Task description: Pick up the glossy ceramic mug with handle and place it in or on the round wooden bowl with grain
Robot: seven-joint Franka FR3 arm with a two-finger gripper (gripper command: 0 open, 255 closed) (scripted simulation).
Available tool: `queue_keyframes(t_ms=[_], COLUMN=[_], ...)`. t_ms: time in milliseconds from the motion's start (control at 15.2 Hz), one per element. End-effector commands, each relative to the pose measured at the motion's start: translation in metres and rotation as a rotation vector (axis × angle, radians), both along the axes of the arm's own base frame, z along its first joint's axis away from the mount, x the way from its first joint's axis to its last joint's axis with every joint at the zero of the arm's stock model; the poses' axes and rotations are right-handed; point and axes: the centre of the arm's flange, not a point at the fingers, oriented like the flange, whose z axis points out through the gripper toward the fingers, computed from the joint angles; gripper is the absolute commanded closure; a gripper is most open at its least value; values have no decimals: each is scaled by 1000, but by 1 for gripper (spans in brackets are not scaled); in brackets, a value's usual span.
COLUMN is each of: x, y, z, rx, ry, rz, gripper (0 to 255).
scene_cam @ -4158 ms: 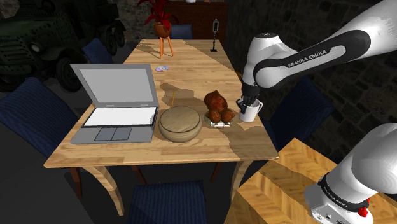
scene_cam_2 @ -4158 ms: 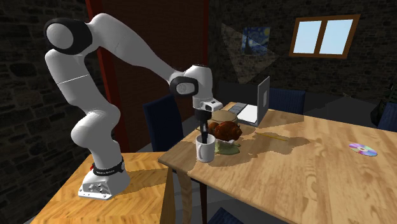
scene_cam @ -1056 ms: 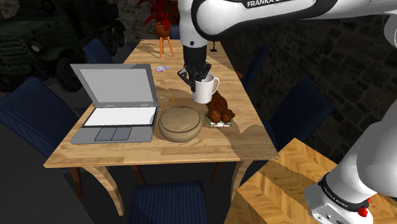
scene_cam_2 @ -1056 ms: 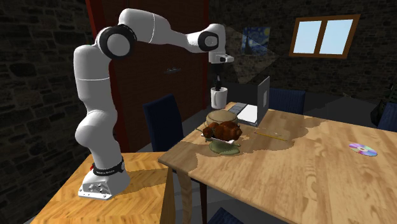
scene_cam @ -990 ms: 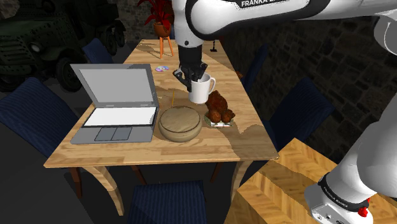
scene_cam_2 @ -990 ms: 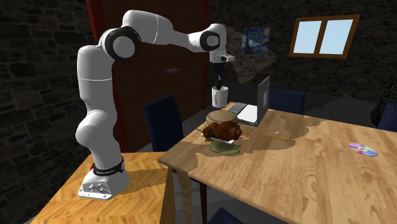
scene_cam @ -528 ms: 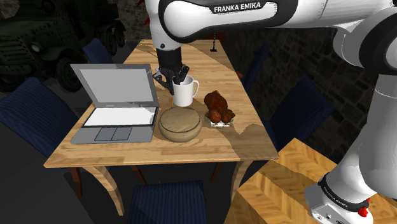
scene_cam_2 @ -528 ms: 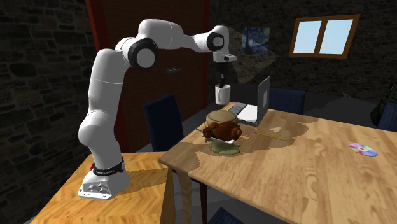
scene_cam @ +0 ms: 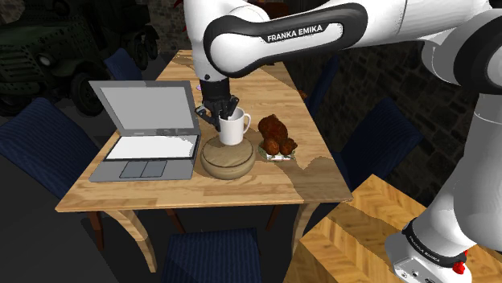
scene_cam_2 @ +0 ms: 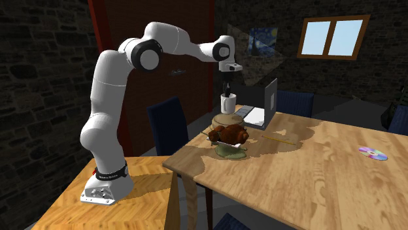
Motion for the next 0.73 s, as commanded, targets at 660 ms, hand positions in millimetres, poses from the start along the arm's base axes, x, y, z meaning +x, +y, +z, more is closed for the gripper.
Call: queue_keyframes(t_ms=[660], x=[1], y=[0], z=[-42], rx=[0], ry=[-1], rz=[0], gripper=[255])
